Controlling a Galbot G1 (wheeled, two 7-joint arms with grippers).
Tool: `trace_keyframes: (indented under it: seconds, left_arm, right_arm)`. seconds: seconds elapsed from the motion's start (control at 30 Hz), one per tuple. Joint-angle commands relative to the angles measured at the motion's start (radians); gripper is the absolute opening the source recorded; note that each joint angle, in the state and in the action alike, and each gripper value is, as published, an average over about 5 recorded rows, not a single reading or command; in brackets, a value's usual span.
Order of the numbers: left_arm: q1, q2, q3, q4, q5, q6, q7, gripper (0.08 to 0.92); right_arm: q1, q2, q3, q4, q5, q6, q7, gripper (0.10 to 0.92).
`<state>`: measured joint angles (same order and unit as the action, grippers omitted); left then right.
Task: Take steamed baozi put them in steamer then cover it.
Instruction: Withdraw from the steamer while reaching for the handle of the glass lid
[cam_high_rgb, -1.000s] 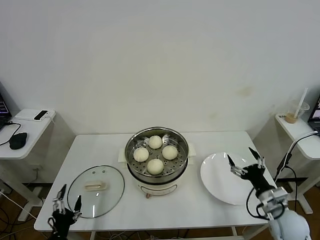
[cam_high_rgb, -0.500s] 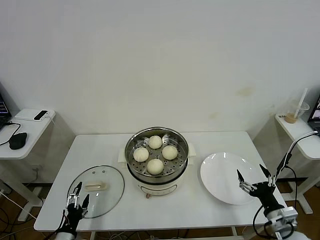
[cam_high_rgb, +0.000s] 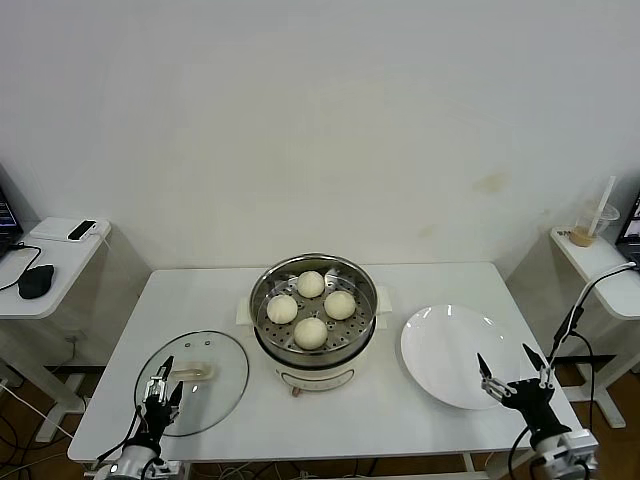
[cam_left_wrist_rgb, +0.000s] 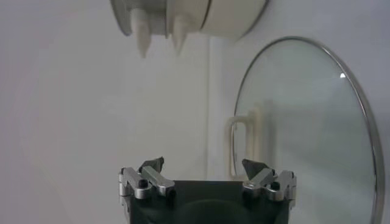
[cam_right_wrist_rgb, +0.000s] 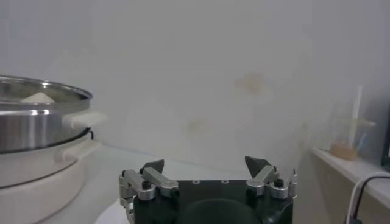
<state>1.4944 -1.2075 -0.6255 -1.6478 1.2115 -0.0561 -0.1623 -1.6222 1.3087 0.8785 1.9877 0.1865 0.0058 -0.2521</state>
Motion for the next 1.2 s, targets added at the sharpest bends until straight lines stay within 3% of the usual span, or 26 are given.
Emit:
trace_keyframes:
  seconds: [0.03, 0.9, 1.0, 1.2]
  left_arm:
    - [-0.084, 0.016, 0.017, 0.069, 0.018, 0.003, 0.006, 0.823]
    - [-0.220, 0.042, 0.074, 0.152, -0.063, 0.020, 0.036, 0.823]
    - [-0.218, 0.041, 0.077, 0.161, -0.069, 0.018, 0.036, 0.787]
    - [-0.220, 0.035, 0.080, 0.180, -0.075, 0.010, 0.032, 0.619]
  right_arm:
    - [-0.014, 0.009, 0.003, 0.000, -0.003, 0.003, 0.000, 0.823]
    - [-0.033, 0.033, -0.005, -0.002, -0.027, 0.012, -0.009, 0.823]
    - [-0.031, 0.033, -0.009, -0.003, -0.029, 0.010, -0.009, 0.823]
    - [-0.030, 0.034, -0.013, -0.006, -0.030, 0.010, -0.010, 0.823]
